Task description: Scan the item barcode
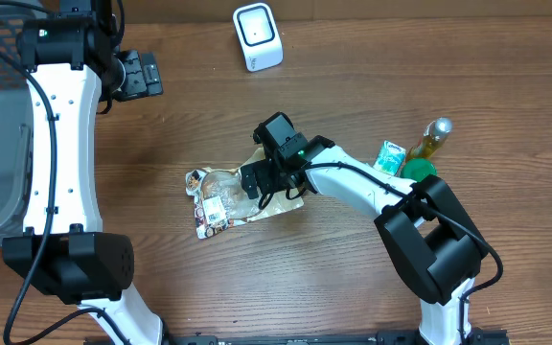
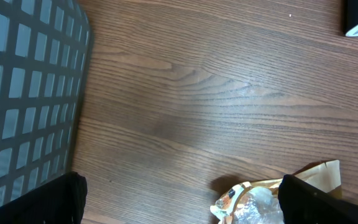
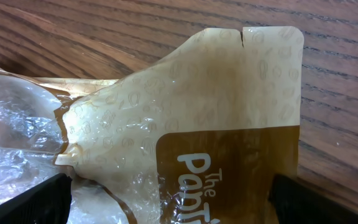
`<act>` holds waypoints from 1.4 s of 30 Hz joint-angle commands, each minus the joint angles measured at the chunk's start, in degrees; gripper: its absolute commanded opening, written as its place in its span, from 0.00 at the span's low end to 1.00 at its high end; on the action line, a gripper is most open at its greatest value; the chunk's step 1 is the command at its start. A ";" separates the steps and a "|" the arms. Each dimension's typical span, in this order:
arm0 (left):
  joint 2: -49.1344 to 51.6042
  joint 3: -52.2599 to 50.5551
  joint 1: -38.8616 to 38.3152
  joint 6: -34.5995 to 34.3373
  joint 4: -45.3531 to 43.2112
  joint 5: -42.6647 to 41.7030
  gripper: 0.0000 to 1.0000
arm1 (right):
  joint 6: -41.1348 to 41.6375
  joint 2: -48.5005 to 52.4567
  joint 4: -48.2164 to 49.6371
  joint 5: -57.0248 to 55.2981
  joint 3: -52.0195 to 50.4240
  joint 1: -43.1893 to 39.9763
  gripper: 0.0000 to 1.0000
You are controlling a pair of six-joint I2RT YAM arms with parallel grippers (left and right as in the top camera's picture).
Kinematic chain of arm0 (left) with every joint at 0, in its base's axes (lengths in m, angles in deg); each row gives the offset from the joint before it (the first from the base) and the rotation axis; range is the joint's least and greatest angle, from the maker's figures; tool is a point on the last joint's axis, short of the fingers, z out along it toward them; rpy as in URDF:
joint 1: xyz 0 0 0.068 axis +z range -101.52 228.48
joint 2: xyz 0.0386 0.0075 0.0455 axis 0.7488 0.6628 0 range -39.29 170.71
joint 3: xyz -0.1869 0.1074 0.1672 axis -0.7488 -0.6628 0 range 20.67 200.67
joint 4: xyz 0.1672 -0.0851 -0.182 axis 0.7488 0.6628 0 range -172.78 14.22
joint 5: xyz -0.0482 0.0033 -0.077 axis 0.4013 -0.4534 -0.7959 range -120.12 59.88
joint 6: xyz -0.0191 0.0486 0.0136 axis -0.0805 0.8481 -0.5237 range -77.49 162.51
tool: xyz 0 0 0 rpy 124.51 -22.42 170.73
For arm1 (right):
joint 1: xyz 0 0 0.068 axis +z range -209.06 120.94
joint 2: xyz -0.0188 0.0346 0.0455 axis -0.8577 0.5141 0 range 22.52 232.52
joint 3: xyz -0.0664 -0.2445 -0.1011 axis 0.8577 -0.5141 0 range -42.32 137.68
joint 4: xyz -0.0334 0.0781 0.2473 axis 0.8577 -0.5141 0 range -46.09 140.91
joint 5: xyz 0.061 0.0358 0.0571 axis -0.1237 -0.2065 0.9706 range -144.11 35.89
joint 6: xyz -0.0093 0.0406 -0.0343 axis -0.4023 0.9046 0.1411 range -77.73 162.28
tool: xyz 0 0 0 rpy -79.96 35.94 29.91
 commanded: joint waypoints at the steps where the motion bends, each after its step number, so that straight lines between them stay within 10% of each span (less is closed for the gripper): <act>1: -0.87 0.70 -0.55 -0.57 -0.07 0.11 0.99 | 0.39 2.08 -1.22 -2.32 1.44 -0.42 1.00; 42: -0.87 0.70 -0.55 -0.57 -0.07 0.11 1.00 | 3.41 4.81 -18.75 -0.79 16.96 1.16 1.00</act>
